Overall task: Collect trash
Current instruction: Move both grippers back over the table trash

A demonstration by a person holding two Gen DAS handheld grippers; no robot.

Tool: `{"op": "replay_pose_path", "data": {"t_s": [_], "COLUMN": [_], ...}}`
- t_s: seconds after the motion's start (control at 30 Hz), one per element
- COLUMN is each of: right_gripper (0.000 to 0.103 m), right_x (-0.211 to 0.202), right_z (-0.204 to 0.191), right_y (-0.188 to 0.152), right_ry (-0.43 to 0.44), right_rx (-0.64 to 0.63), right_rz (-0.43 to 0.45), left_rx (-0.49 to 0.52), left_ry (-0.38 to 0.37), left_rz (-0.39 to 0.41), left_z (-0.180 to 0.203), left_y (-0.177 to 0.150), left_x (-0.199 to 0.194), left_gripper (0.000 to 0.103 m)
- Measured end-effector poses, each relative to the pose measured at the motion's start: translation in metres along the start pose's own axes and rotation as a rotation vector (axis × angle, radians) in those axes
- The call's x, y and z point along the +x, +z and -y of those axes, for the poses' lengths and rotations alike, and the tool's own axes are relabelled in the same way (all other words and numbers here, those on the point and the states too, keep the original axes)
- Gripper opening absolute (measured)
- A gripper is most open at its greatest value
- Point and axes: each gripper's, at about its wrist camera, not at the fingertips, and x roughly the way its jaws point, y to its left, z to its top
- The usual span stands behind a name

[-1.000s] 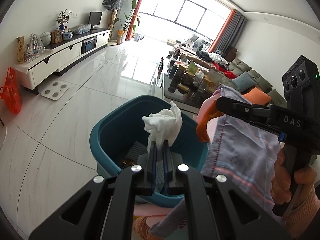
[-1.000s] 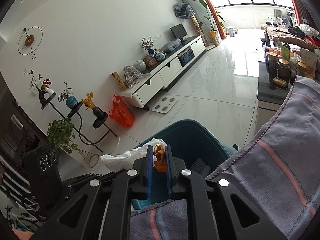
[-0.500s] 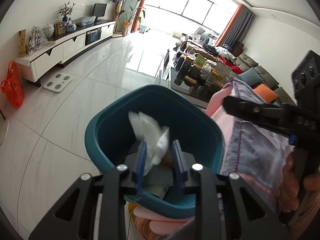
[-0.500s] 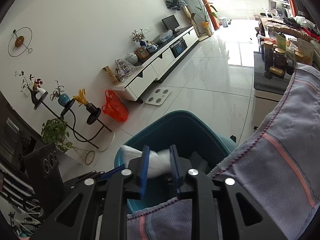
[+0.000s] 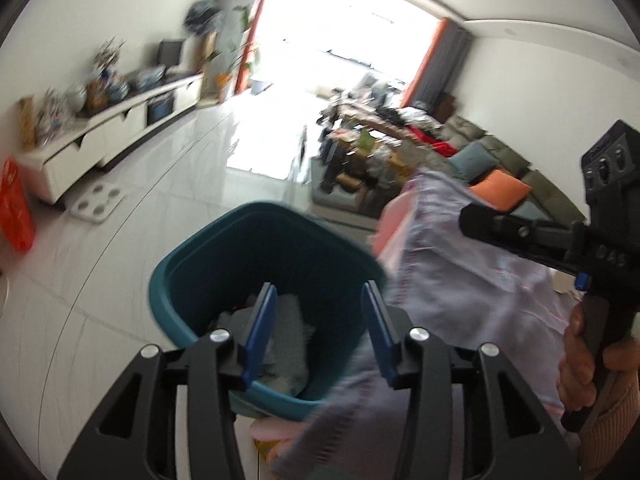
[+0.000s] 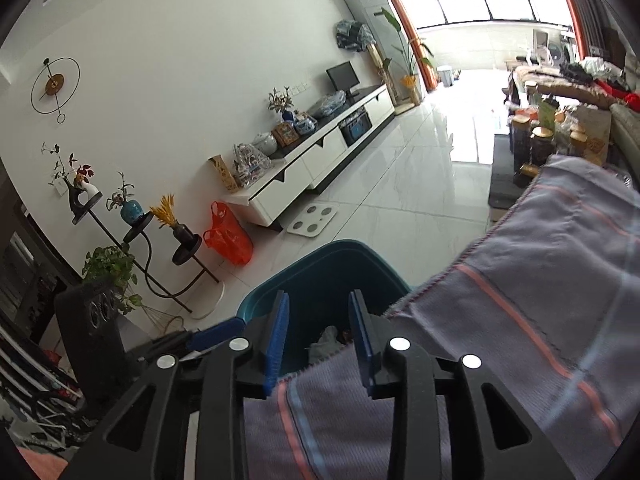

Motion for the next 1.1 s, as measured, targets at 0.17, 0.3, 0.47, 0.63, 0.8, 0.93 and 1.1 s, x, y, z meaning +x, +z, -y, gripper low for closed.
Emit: {"op": "replay_pose_path", "data": {"t_s": [0.17,0.3,0.47,0.63,0.8,0.93,1.1], "right_gripper": [0.04,0.042,0.044,0.045,0.049,0.053,0.054], "right_x": [-0.052,-0.092,-0.146,-0.195,-0.243,-0.275,-0.302], "right_z": [0.014,0.032,0.064,0.091,0.115,0.133,0.152], "right_y": [-0.019,-0.037,-0.061,-0.088,-0.12,-0.146,-0.179], "right_ry": [-0.07,-0.141,-0.247,-0.35,-0.467,-0.554,-0.638], "right_rx": [-0.002,0.025,0.098,0.176,0.268,0.338,0.428], "right_rz": [0.044,0.073,0.119,0.169,0.212,0.235,0.239], "left_rx": [0.103,0.184,0.298,0.401,0.459,0.502,0.557], "left_ry": [-0.11,-0.222,-0.368,-0.469,-0.563,-0.611,-0.652], "left_rz": [0.038,0.024,-0.028,-0.099,-0.167,-0.227,-0.269], "left_z": [0.049,0.094,0.163,0.224,0.268,0.301,0.332], "left_y": [-0.003,-0.013,-0.03,-0.052,-0.067,-0.078,-0.088], "left_x": [-0.016,-0.018,-0.008,0.008,0.024,0.039,0.046], "left_gripper": [0.055,0.057,0.057,0.057,0.057,0.057,0.057]}}
